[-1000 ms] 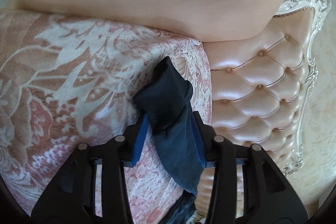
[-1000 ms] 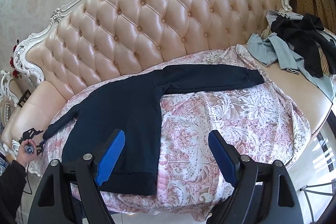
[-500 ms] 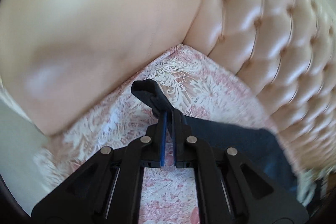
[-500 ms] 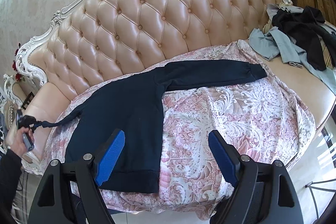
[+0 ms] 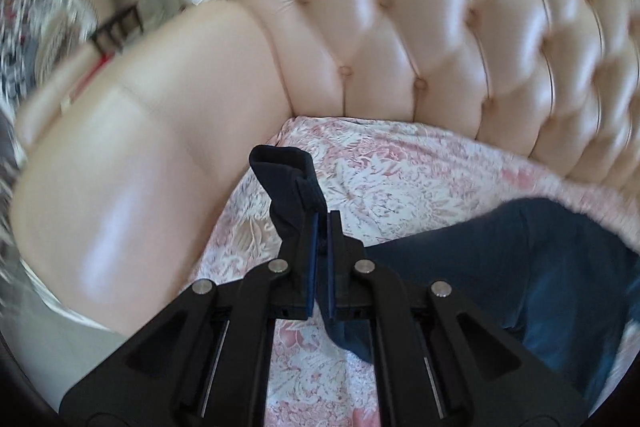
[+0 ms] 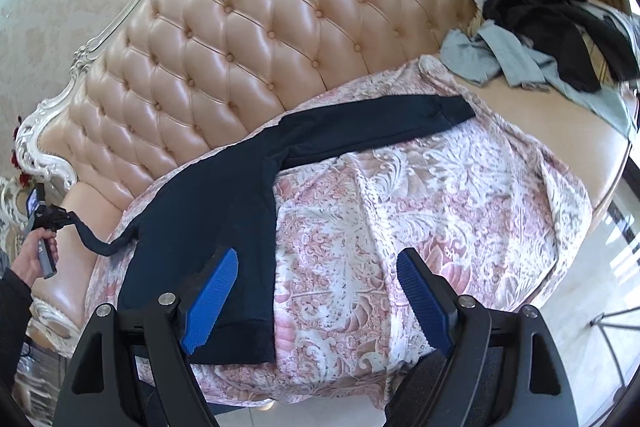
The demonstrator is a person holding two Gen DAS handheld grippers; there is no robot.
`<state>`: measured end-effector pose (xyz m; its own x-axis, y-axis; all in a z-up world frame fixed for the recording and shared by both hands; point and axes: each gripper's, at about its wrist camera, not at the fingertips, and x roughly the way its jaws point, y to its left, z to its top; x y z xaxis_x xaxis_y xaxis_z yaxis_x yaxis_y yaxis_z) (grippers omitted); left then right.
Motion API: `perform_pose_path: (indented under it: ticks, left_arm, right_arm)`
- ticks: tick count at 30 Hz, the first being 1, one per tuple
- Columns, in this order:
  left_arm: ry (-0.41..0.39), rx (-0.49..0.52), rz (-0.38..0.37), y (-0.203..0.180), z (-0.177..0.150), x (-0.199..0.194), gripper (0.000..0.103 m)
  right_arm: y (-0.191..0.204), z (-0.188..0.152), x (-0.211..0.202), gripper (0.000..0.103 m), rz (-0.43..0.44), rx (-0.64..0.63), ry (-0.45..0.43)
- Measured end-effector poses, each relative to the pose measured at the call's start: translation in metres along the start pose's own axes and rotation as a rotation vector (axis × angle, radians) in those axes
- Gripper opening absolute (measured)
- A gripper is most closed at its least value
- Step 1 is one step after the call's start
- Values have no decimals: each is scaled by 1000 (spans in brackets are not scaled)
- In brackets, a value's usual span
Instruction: Fold clothes
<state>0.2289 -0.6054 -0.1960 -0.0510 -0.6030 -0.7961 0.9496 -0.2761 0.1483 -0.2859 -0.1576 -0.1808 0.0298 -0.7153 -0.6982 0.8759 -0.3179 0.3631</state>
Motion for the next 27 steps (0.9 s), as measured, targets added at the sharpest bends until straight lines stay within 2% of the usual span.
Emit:
perform_pose_path:
  ticks: [3,8,11,16,20,23,27]
  left_arm:
    - [-32,133,49,-56,12,-5,5]
    - [-115,383,112,-179,18,-21,5]
    - [-175,548,132,-266,2,-29,5]
    - [-245,766,86,-382,-59,-36,5]
    - [-245,843,35,-430,-110,-36,5]
    - [-248,859,3,-443,-137,-38,5]
    - [-267,863,-26,-448,-155,-42,5]
  right_arm:
    - [-3,0,-4,83,-13,-9,-10]
    - [-19,4,-9,83,-37,17,-22]
    - [-32,6,-15,83,-55,42,-32]
    - [-57,4,-29,83,-103,74,-50]
    - [-78,-1,-36,83,-133,111,-52]
    - [-91,-4,-37,83,-143,139,-48]
    - [-100,-7,-35,83,-142,163,-44]
